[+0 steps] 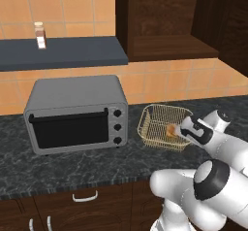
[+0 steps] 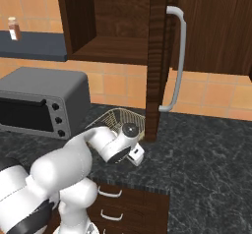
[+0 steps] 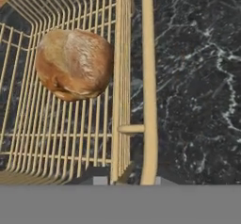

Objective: Open the cabinet, pick up the bread from the cabinet and place it in the basket. Then move the basket to the dining counter.

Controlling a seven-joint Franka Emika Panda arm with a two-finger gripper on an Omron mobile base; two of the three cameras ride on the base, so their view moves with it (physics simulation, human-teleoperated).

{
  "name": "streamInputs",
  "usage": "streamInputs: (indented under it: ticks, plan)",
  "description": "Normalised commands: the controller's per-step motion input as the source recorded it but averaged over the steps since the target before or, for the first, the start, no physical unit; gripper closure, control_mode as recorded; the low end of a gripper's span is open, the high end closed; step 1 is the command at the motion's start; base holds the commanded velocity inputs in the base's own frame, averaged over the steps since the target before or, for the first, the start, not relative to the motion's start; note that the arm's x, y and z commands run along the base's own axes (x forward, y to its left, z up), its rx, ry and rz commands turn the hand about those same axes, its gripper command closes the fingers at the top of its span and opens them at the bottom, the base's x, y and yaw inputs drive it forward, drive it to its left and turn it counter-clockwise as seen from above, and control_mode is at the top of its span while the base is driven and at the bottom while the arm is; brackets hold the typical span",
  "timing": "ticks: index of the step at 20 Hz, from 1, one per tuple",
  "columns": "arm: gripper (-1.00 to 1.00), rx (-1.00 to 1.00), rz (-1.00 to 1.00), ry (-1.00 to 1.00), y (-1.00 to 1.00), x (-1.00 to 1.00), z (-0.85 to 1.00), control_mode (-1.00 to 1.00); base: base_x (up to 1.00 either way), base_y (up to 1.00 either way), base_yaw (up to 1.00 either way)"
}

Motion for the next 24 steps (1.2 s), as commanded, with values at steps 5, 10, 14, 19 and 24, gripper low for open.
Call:
streamInputs:
  ticks: [5,10,14,19,24]
  plan:
    - [1.0,0.0,0.0,0.0,0.03,-0.2,0.52,-1.0,0.0,0.0,0.0]
    - [1.0,0.03,0.0,-0.01,0.26,-0.08,0.22,-1.0,0.0,0.0,0.0]
    - [1.0,0.12,0.0,-0.18,0.28,-0.22,0.15,-1.0,0.0,0.0,0.0]
    - [1.0,0.11,0.0,-0.19,0.18,-0.4,0.32,-1.0,0.0,0.0,0.0]
    - [1.0,0.02,0.0,-0.1,0.02,-0.53,0.74,-1.0,0.0,0.0,0.0]
